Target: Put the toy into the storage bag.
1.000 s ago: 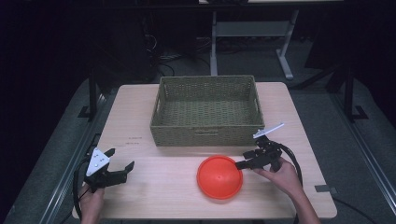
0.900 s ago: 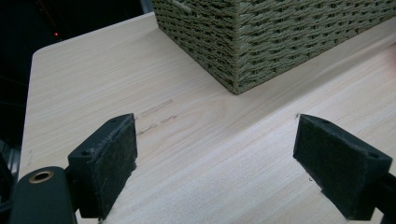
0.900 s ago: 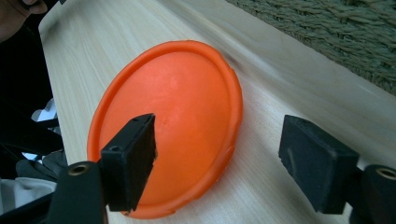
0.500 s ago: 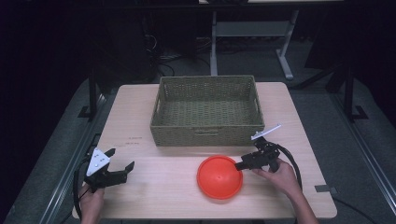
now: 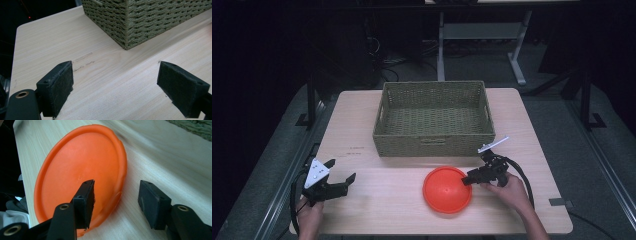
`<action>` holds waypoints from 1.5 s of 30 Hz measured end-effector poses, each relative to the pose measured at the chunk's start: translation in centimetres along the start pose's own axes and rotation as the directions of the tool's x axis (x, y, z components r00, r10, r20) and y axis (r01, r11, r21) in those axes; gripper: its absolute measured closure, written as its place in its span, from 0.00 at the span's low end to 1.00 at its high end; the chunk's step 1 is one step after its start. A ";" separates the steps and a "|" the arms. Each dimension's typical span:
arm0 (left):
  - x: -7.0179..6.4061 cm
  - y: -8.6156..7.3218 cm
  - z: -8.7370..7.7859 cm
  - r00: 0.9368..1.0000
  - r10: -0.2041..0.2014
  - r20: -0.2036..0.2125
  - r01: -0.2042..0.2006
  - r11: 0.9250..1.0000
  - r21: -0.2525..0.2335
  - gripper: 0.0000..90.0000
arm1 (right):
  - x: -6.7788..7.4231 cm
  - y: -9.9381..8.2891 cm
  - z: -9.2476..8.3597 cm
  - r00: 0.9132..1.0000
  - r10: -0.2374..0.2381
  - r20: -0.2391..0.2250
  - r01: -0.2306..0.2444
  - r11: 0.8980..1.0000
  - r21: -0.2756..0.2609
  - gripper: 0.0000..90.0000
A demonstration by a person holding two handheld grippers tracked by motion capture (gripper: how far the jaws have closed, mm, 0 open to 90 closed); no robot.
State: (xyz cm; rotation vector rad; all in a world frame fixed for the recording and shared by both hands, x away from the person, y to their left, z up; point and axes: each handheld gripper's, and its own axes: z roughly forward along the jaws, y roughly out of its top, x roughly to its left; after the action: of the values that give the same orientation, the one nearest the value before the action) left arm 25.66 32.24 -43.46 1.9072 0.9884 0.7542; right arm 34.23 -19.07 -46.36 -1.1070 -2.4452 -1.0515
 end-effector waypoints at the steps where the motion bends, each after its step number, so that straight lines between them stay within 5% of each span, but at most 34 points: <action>1: 0.0 0.0 0.0 1.000 0.000 0.000 0.000 1.000 0.000 0.14 | 0.0 0.0 0.1 1.000 0.004 -0.004 -0.004 1.000 0.005 0.53; 14: 0.0 0.0 0.0 1.000 -0.001 0.000 0.001 1.000 0.000 0.14 | 0.3 0.2 0.9 0.999 -0.037 -0.026 0.037 0.999 0.006 0.65; 19: 0.0 0.0 0.0 1.000 -0.004 0.000 0.004 1.000 0.001 0.14 | 0.6 0.4 0.9 0.999 -0.049 0.017 0.049 0.999 0.013 0.74; 24: 0.0 0.0 0.0 1.000 -0.005 0.001 0.005 1.000 0.001 0.14 | 0.7 0.5 0.7 0.999 -0.051 0.013 0.051 0.999 0.007 0.79; 31: 0.0 0.0 0.0 1.000 -0.003 0.003 0.003 1.000 -0.001 0.14 | 0.5 0.5 -0.2 0.999 -0.015 -0.041 0.014 0.999 -0.035 0.89; 36: 0.0 0.0 0.0 1.000 0.002 0.004 -0.002 1.000 0.001 0.14 | 1.1 0.5 -0.7 0.999 -0.013 -0.037 0.012 0.999 -0.044 0.90; 39: 0.0 0.0 0.0 1.000 0.002 0.003 -0.002 1.000 0.001 0.14 | 1.4 0.5 -1.4 0.996 -0.006 -0.091 -0.002 0.996 -0.088 0.91; 45: 0.0 0.0 0.0 1.000 -0.004 0.002 0.004 1.000 0.004 0.14 | 2.6 1.0 -3.0 0.996 -0.030 -0.088 0.020 0.994 -0.110 0.91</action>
State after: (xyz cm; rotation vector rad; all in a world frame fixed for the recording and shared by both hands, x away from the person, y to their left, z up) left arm 25.70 32.27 -43.48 1.9083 0.9927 0.7488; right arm 33.02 -19.30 -42.45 -1.0397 -2.3632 -1.2278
